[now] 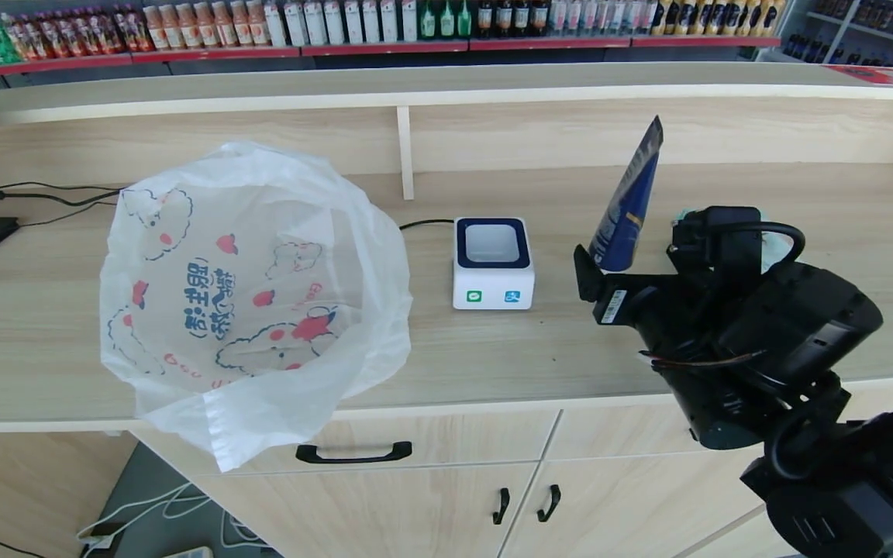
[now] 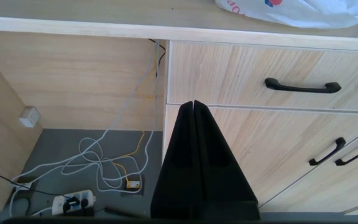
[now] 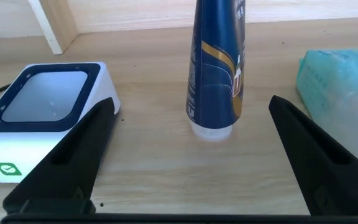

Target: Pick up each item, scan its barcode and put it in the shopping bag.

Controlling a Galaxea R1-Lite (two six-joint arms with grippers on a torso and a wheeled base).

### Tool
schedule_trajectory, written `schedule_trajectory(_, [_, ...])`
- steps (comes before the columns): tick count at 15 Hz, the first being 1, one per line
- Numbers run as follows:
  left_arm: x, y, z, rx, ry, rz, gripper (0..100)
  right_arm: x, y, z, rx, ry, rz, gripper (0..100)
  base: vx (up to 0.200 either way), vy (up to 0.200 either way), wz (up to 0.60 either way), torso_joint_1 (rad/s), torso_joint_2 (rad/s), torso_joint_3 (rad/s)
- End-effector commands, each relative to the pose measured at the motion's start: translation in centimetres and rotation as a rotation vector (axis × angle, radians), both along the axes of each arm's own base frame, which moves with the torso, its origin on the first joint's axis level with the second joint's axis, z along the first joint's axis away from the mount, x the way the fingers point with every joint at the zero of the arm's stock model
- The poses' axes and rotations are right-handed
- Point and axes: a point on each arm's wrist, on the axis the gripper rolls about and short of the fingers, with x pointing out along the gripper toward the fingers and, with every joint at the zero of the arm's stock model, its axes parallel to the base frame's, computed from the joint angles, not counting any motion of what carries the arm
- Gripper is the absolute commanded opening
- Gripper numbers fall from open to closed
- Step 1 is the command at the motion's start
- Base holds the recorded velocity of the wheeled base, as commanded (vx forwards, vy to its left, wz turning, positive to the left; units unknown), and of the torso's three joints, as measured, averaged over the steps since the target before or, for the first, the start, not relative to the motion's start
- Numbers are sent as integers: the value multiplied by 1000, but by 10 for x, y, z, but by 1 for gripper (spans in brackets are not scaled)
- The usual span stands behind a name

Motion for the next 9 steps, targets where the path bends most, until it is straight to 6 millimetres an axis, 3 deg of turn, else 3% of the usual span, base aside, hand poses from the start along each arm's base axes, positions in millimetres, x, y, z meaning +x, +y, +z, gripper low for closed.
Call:
schedule_trajectory(1, [0, 0, 0, -1, 0, 0, 0, 6, -1, -6, -18, 10, 6, 100, 0, 0, 0, 0, 0, 0])
schedule_trajectory(9, [0, 0, 0, -1, 0, 0, 0, 45, -13, -12, -31, -14, 3, 100, 0, 0, 0, 0, 0, 0])
